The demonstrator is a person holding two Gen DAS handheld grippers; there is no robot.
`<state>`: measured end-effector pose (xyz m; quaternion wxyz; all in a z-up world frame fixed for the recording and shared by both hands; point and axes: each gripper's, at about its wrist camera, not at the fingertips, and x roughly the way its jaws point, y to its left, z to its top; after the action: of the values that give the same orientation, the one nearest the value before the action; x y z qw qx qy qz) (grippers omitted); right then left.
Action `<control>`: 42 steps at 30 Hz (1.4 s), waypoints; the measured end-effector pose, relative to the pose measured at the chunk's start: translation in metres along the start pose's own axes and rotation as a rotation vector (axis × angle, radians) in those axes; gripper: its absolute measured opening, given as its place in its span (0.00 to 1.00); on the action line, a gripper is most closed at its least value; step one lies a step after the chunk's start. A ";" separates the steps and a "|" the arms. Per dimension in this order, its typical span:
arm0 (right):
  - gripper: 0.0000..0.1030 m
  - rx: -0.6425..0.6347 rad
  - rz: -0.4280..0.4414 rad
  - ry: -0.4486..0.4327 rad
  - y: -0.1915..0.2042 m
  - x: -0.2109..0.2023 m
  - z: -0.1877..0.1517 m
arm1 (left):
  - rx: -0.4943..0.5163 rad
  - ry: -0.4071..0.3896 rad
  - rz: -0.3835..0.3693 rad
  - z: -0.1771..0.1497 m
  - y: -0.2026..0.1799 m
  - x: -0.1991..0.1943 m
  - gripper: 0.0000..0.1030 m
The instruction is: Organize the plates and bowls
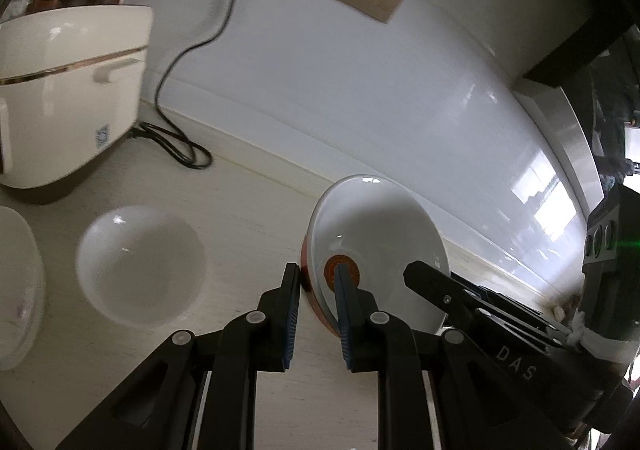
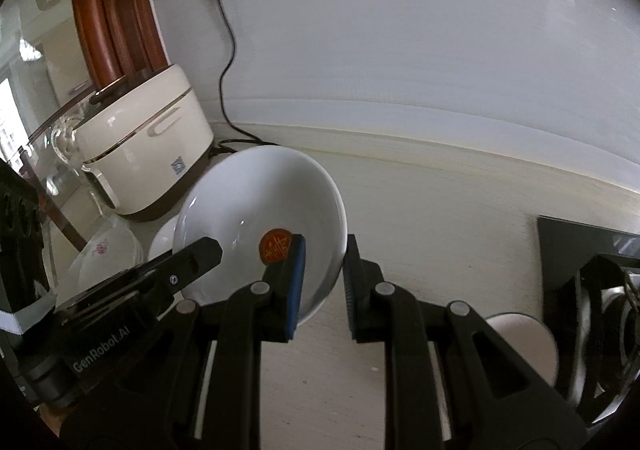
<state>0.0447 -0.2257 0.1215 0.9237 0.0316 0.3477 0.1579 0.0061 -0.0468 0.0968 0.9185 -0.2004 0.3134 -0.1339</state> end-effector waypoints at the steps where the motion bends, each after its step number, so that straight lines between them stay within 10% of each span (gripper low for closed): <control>1: 0.21 -0.003 0.004 0.001 0.004 0.002 0.001 | -0.002 -0.004 0.006 0.001 0.003 -0.002 0.17; 42: 0.21 -0.057 0.156 0.126 0.097 0.102 0.003 | -0.125 -0.001 0.216 0.016 0.118 0.000 0.17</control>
<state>0.0924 -0.1020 0.0753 0.8854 0.0226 0.3968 0.2409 0.0301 0.0622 0.0553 0.9135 -0.2223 0.3404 -0.0144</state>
